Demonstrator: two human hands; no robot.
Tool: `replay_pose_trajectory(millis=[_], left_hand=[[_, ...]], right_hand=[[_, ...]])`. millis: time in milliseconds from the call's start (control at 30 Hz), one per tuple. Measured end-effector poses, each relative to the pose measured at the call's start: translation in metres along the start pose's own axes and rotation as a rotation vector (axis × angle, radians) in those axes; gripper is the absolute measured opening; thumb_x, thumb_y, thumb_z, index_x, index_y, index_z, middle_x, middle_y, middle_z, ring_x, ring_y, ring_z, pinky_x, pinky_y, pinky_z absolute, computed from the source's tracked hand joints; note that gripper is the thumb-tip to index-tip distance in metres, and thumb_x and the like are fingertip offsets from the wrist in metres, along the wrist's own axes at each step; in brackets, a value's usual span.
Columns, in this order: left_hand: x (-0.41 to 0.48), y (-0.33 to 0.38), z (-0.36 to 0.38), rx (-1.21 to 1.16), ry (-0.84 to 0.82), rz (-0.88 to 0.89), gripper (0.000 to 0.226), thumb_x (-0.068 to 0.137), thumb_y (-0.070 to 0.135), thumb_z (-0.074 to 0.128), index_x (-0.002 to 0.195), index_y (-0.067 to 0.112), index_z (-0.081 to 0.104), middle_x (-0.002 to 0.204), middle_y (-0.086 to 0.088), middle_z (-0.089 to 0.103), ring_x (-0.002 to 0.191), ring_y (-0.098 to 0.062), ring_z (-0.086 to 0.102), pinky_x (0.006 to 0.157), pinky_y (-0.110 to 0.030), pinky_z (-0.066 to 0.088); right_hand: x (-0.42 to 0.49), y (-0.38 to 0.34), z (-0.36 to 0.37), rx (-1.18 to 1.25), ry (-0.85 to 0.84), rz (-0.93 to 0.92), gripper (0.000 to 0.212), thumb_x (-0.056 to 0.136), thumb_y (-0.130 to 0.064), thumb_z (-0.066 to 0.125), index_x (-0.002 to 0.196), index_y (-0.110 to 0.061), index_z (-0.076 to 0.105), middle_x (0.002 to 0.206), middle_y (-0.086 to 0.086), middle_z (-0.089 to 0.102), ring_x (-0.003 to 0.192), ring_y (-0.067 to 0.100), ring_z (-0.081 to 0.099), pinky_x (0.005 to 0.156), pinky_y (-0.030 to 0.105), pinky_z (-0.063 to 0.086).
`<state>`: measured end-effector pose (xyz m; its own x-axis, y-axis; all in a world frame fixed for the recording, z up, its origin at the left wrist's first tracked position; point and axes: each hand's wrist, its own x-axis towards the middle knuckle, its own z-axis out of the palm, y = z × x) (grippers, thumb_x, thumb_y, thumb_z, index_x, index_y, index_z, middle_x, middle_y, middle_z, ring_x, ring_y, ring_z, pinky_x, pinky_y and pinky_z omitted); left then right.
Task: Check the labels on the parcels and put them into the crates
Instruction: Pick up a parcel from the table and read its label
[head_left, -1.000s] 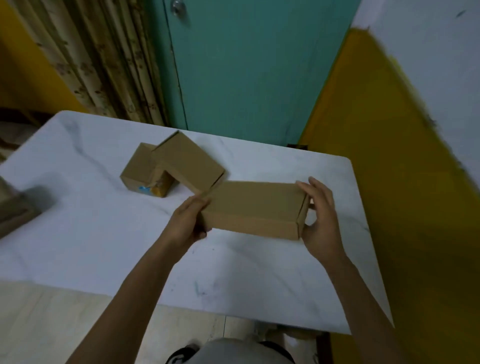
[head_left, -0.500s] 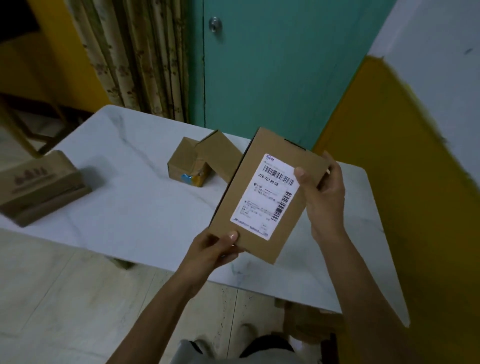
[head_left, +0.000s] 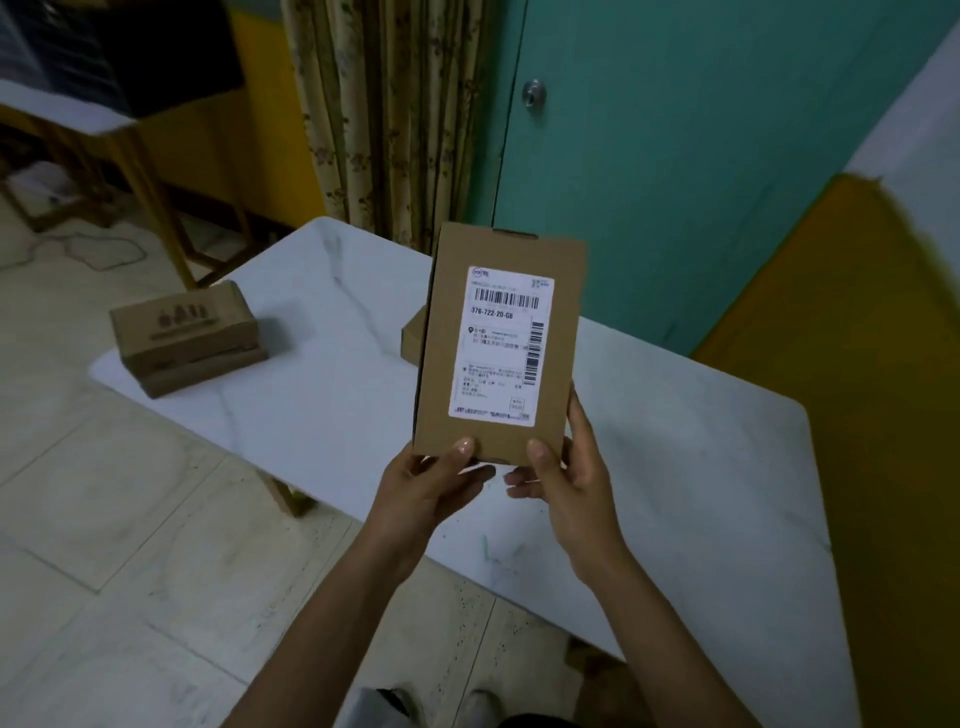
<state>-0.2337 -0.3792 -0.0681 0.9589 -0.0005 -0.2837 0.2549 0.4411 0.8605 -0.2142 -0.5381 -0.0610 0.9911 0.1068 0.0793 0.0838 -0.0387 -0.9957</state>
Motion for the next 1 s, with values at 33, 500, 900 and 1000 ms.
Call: replay_pose_trajectory(millis=[33,500,900,1000], left_hand=[[-0.001,-0.002,0.002,-0.002,0.002,0.006,0.05,0.073,0.037,0.072,0.119,0.025,0.059,0.109,0.0,0.072,0.097,-0.024,0.07,0.072,-0.023,0.056],[-0.013,-0.027,0.022,0.065,0.107,0.166,0.056,0.072,0.036,0.07,0.125,0.028,0.054,0.106,0.001,0.073,0.094,-0.023,0.071,0.071,-0.02,0.055],[-0.041,-0.048,0.023,0.257,0.239,0.374,0.064,0.085,0.023,0.065,0.137,0.048,0.039,0.114,0.01,0.069,0.1,-0.018,0.069,0.079,-0.022,0.055],[-0.052,-0.049,0.012,0.176,0.31,0.367,0.067,0.081,0.023,0.065,0.139,0.045,0.039,0.117,0.005,0.069,0.102,-0.021,0.068,0.081,-0.025,0.056]], right_hand=[[0.0,-0.001,-0.005,0.018,-0.001,-0.002,0.056,0.092,-0.028,0.056,0.137,-0.05,0.031,0.118,0.0,0.066,0.085,0.025,0.071,0.068,0.032,0.059],[-0.014,0.001,-0.053,0.167,-0.031,0.071,0.065,0.076,-0.021,0.072,0.13,-0.045,0.044,0.112,-0.004,0.069,0.1,0.022,0.069,0.075,0.028,0.058],[-0.017,0.023,-0.049,0.147,-0.136,0.136,0.061,0.088,-0.007,0.066,0.134,-0.039,0.043,0.108,-0.006,0.071,0.1,0.018,0.067,0.079,0.028,0.057],[-0.016,0.026,-0.033,0.149,-0.211,0.149,0.064,0.087,-0.006,0.068,0.134,-0.04,0.043,0.11,-0.004,0.071,0.102,0.017,0.067,0.08,0.029,0.056]])
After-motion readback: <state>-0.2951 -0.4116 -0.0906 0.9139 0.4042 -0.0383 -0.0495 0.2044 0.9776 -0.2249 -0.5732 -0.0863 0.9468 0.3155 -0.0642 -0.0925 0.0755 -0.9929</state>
